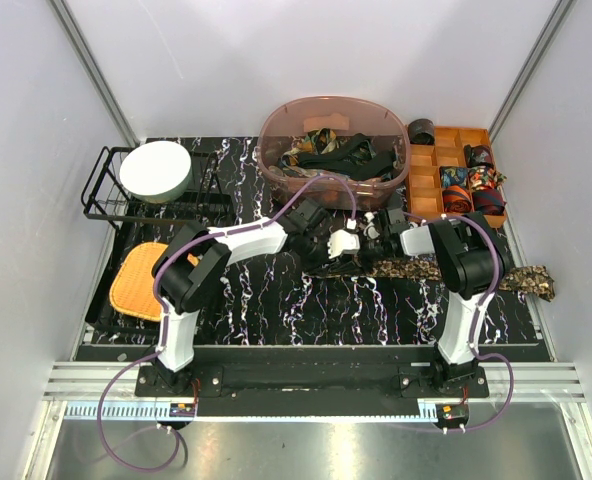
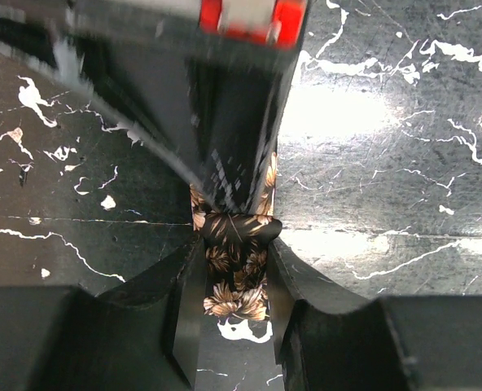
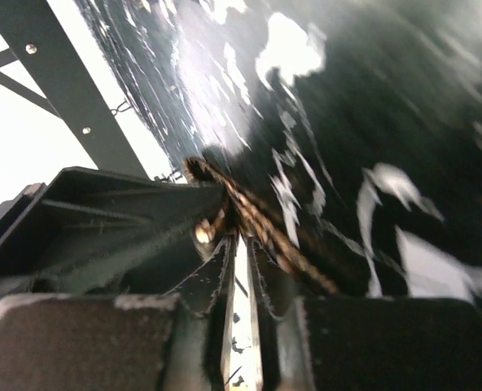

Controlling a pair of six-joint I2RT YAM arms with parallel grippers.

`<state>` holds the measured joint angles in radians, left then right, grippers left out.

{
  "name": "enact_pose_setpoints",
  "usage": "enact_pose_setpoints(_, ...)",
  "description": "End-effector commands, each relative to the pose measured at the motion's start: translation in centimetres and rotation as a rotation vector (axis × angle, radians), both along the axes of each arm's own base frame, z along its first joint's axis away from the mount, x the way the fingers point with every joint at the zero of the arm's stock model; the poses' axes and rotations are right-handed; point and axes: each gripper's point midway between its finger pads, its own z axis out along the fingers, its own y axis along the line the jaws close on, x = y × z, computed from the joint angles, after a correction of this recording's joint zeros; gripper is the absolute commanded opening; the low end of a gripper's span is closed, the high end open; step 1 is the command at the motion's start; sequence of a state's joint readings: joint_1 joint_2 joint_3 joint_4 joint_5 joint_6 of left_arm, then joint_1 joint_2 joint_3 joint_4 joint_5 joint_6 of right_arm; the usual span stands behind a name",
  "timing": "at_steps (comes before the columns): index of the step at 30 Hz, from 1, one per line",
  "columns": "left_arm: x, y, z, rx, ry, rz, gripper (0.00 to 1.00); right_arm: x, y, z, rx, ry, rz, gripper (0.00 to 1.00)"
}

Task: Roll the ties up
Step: Roll the tie at the center of the board.

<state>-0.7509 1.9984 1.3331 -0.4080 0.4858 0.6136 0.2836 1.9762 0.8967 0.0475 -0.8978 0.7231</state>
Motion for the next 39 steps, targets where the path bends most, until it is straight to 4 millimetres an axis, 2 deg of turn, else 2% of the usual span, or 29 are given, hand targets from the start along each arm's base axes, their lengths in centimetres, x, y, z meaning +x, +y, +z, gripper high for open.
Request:
enact_pose_setpoints(1,-0.6,1.4,-1.9,0.079,0.014,-0.015,0.36,-1.0,-1.8,1.0,-0.045,0.047,-0.026,0.19)
enact_pose_setpoints(7,-0.8,1.5,-1.9,0.079,0.018,-0.021,0.36,-0.9,-1.5,1.5,-0.002,0.042,-0.035,0.28)
enact_pose_setpoints(11,-0.8,1.4,-1.8,0.075,0.013,-0.028,0.37,0.4,-1.0,1.5,0.040,-0.004,-0.049,0.33)
enact_pose_setpoints(18,-0.9,1.3,-1.7,0.069,0.020,-0.039,0.37,1.6,-0.2,2.1,0.084,-0.036,-0.060,0.33)
enact_pose_setpoints(34,-0.8,1.2,-1.8,0.077,0.029,-0.033,0.37,-0.3,0.6,1.8,0.093,-0.019,-0.013,0.33)
enact_pose_setpoints(37,-0.8,1.1,-1.9,0.077,0.032,-0.033,0.37,-0.4,0.6,1.8,0.094,-0.017,-0.010,0.30)
enact_pose_setpoints(39,-0.8,1.2,-1.9,0.077,0.034,-0.032,0.37,-0.4,0.6,1.6,0.092,-0.017,-0.006,0.24)
